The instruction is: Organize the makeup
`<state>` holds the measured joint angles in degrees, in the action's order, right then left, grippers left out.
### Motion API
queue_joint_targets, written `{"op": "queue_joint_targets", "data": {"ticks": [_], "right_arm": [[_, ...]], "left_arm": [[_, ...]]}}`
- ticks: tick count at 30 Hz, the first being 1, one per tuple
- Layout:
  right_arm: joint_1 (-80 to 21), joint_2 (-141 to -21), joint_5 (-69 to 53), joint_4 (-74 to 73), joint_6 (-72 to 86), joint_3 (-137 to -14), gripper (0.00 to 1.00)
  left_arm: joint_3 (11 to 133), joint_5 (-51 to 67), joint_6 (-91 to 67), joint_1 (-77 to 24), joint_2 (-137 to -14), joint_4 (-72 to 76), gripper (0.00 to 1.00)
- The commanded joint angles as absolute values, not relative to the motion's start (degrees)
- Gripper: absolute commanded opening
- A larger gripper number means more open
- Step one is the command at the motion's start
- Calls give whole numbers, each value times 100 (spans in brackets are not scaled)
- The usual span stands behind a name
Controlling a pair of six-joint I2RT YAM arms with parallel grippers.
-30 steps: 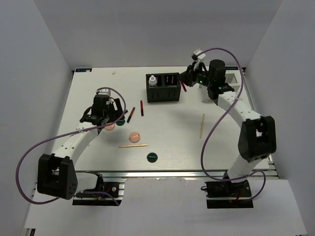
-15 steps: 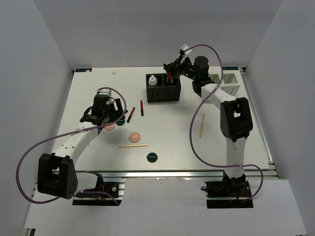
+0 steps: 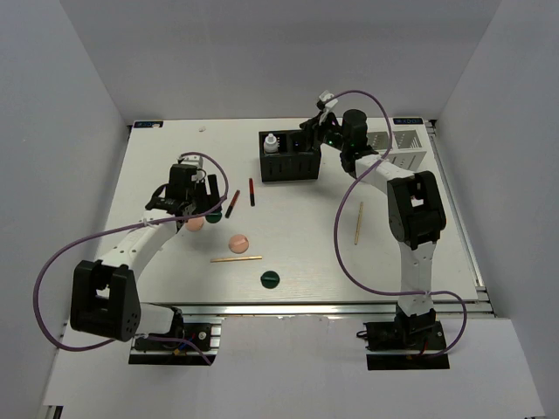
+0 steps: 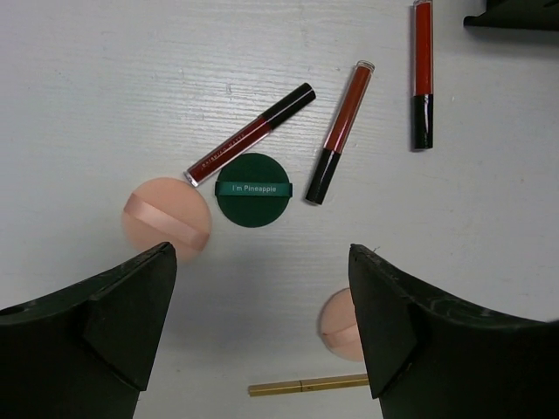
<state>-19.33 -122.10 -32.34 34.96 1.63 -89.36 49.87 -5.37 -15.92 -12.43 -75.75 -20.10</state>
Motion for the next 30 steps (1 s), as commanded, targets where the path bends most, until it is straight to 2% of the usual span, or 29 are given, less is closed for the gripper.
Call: {"op": "queue_joint_targets", "data": {"ticks": [1, 2, 9, 12, 13, 16, 28, 30], "right_arm": [[-1881, -11954, -3217, 3692, 35, -8921, 60], [-1872, -11936, -3225, 3648, 35, -8938, 64], [-1547, -11321, -3418, 3603, 184, -8474, 66], [-1223, -10838, -3935, 3674, 272, -7966, 65], [-1161, -10558, -4077, 3691, 290, -7806, 65], [-976, -9970, -4411, 3665, 185, -7130, 65], [-712, -8148, -4860, 3041, 105, -5178, 65], [-703, -8007, -4843, 3006, 132, -5081, 65]], "left_arm": [[5212, -422, -1073, -1195, -7725, -1820, 88], [5177, -387, -907, -1187, -7752, -1741, 87], [5167, -290, 42, -1187, -8331, -1125, 83], [5491, -54, 473, -1187, -8911, -1081, 76], [5580, 252, 544, -1178, -9217, -1098, 70], [5923, 544, 756, -1187, -9649, -1082, 64], [6548, -70, 861, -1187, -10573, -817, 63], [6565, -9, 835, -1187, -10687, -826, 59]]}}
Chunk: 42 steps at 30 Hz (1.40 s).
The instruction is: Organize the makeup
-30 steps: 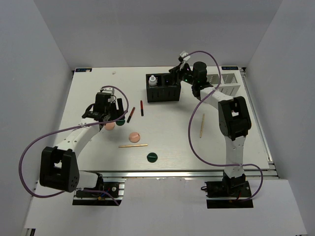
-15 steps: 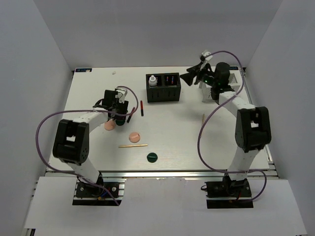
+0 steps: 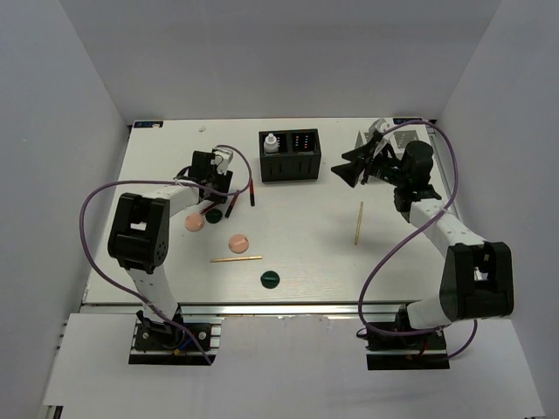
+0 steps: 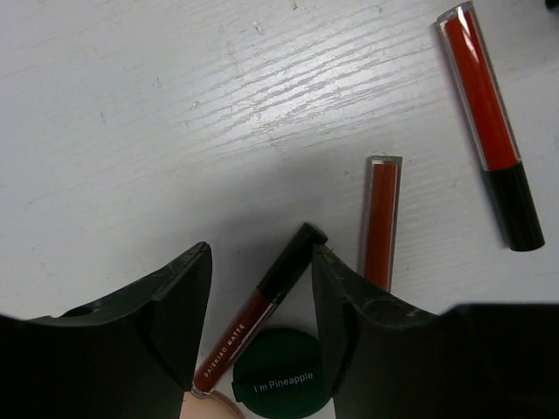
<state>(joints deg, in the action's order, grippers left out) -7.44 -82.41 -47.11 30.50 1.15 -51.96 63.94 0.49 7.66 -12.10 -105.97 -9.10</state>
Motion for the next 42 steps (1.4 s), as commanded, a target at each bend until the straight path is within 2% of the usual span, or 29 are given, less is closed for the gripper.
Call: {"op": "queue_joint_targets", "data": {"ticks": [1, 4, 10, 15, 19, 22, 26, 29, 30, 32, 33, 38, 42], "right_arm": [[-703, -7972, -4834, 2988, 141, -5045, 65], [-668, -7928, -4834, 2953, 193, -5071, 65], [-598, -7954, -4852, 2971, 334, -5150, 65], [-589, -7919, -4904, 2997, 457, -5142, 64], [-589, -7805, -5035, 2892, 405, -5115, 64], [-624, -7787, -5447, 2515, 99, -5159, 62], [-869, -7805, -5608, 815, -1061, -5396, 56], [-1081, -7813, -5336, 300, -1512, -5379, 43], [-1116, -7813, -5248, 281, -1494, -5353, 28], [-1116, -7857, -4976, 272, -1311, -5291, 12], [-1116, -7866, -4896, 272, -1275, -5291, 0], [-1108, -7831, -4536, 483, -1064, -5238, 0], [-1029, -7709, -4360, 816, -792, -5151, 0]], "left_arm": [[6565, 0, 809, -1187, -10714, -826, 58], [6469, 202, 800, -1187, -10758, -852, 52], [6170, 167, 844, -1178, -10582, -853, 47], [6064, -253, 835, -1186, -10529, -870, 23], [6248, -554, 809, -1160, -10468, -888, 14], [6565, -536, 686, -1125, -10345, -879, 10], [7136, -178, 388, -1125, -10056, -975, 4], [7321, 648, -139, -1125, -9635, -792, 1], [7313, 877, -480, -1125, -9502, -678, 1], [7111, 1577, -877, -1160, -9230, -84, 0], [7041, 1713, -1218, -1204, -8976, 173, 0], [7215, 2170, -1959, -1862, -8973, 1387, 0], [8163, 2153, -2004, -2424, -10015, 1959, 0]]}}
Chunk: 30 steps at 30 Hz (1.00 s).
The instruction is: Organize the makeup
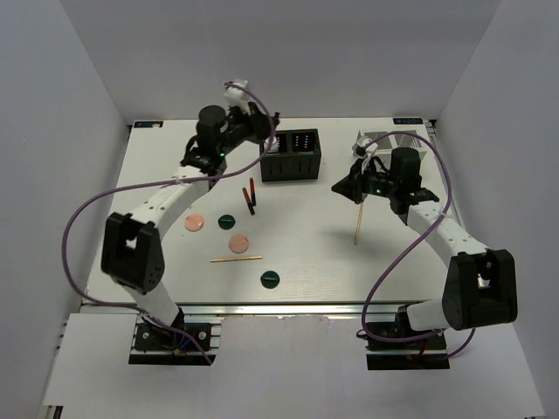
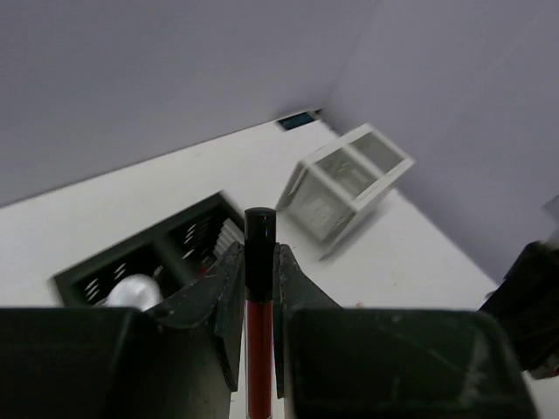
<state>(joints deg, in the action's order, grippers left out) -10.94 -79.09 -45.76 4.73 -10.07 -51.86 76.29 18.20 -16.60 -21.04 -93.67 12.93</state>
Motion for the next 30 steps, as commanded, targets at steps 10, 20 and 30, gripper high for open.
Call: {"op": "queue_joint_targets", "data": {"ticks": [10, 20, 30], "right_arm": [[-791, -7225, -4280, 984, -606, -4703, 0], [-686, -6838, -4324, 1055, -484, -4193, 0], [-694, -6926, -4403, 1125, -440, -4166, 2]], "left_arm": [[9747, 2146, -1363, -2865, -12084, 3381, 0], [10468, 1846, -1133, -2900, -12885, 3331, 0], [10908, 1529, -976, -2900, -13324, 3383, 0]]}}
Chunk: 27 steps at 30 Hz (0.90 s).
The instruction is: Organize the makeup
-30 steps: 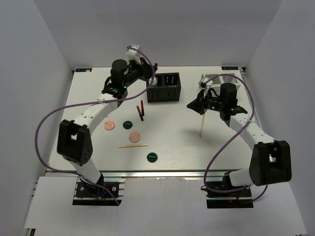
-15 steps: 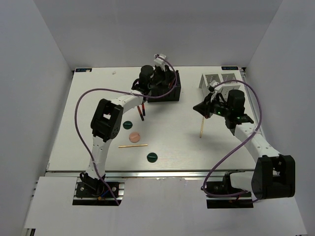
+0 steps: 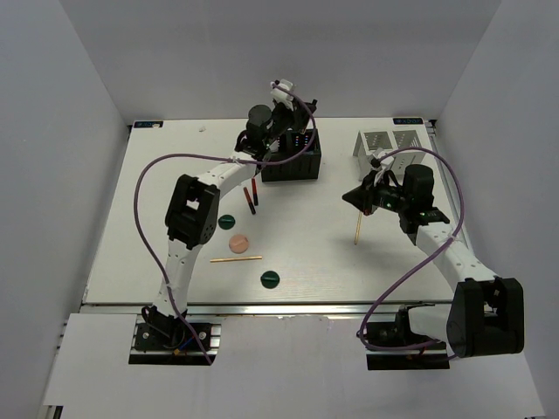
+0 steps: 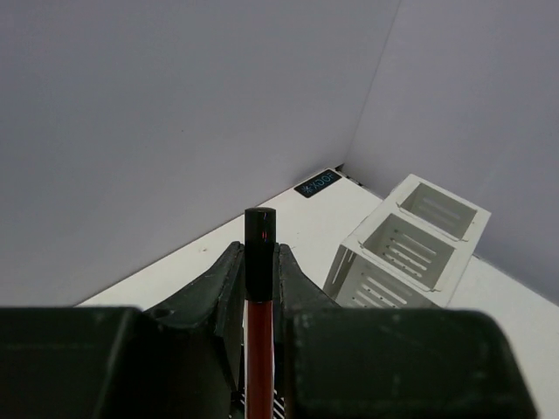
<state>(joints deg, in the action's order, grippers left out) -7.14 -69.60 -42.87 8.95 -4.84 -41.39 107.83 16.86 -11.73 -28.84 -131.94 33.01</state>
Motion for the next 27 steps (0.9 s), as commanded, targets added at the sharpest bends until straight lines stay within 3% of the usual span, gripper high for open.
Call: {"op": "queue_joint_targets", "data": {"ticks": [1, 6, 9, 10, 11, 14, 17, 18, 20, 22, 23, 24, 25, 27], "right_arm": [[-686, -6926, -4421, 1125, -448, -4166, 2], [-694, -6891, -4421, 1134, -475, -4166, 3], [-686, -6873, -4412, 1142, -457, -4131, 4], [-686, -6873, -4421, 1151, -457, -4131, 4], [-686, -6864, -4430, 1151, -457, -4131, 4], [-686, -6864, -4465, 1125, -475, -4122, 5], [-694, -6891, -4500, 1090, -510, -4140, 6], [-694, -6891, -4500, 1072, -545, -4148, 6], [-694, -6917, -4509, 1046, -571, -4175, 7], [-686, -6934, -4509, 968, -641, -4210, 7], [-686, -6952, -4509, 923, -676, -4262, 7], [-694, -6952, -4509, 888, -729, -4289, 7], [-686, -6952, -4517, 809, -825, -4298, 7], [-694, -6952, -4474, 747, -931, -4298, 7]], "left_arm": [[10855, 1521, -932, -2900, -13359, 3497, 0], [10767, 1503, -888, -2900, -13465, 3376, 0], [10706, 1468, -896, -2900, -13456, 3349, 8], [10696, 1442, -896, -2900, -13447, 3349, 13], [10688, 1354, -966, -2909, -13412, 3331, 28], [10793, 1240, -976, -2927, -13360, 3217, 45], [10793, 1230, -975, -2936, -13210, 3173, 53], [10776, 1257, -967, -2953, -13106, 3147, 61], [10670, 1274, -958, -2953, -12991, 3138, 62], [10530, 1292, -1071, -2953, -12702, 3173, 57], [10486, 1327, -1168, -2953, -12561, 3068, 49], [10451, 1240, -1299, -2944, -12394, 2919, 35], [10398, 1117, -1614, -2944, -11958, 2718, 6], [9890, 854, -1853, -2927, -11385, 2262, 0]]}}
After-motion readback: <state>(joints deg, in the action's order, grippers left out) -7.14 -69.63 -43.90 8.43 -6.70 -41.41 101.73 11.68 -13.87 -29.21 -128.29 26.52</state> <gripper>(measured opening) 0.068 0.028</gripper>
